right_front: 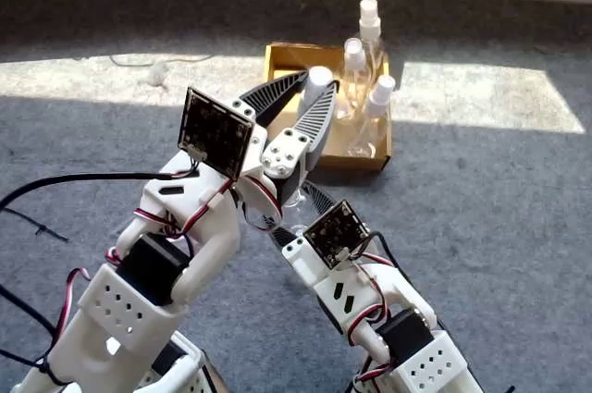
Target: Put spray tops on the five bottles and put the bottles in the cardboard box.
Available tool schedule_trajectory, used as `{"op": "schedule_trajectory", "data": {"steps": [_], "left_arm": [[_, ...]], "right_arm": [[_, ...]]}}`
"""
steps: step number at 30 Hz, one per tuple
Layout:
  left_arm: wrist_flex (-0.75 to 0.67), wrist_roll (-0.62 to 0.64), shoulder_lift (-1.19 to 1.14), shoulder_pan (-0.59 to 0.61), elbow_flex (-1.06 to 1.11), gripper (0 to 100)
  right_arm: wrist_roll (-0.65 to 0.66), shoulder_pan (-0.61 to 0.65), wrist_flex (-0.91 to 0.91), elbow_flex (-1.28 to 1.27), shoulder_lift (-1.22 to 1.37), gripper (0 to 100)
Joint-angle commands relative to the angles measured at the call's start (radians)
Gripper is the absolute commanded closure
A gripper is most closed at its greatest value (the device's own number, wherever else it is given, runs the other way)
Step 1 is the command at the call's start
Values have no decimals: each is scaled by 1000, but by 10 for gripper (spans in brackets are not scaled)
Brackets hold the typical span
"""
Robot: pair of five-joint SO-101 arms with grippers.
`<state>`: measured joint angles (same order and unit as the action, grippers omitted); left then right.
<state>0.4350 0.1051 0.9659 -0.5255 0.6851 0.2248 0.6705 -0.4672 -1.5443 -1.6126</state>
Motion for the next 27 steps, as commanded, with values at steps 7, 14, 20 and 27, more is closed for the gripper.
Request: {"op": "schedule_trajectory", "data": {"steps": [7, 14, 20, 27], "left_arm": [[26, -2, 10, -16, -194, 996], [49, 0, 16, -16, -110, 995], [-3, 2, 12, -45, -25, 995], [-3, 2, 18, -53, 44, 995]], "right_arm": [[6, 4, 19, 12, 2, 994], [6, 4, 19, 12, 2, 994], [6, 5, 19, 12, 2, 994], [6, 2, 19, 13, 2, 994]]}}
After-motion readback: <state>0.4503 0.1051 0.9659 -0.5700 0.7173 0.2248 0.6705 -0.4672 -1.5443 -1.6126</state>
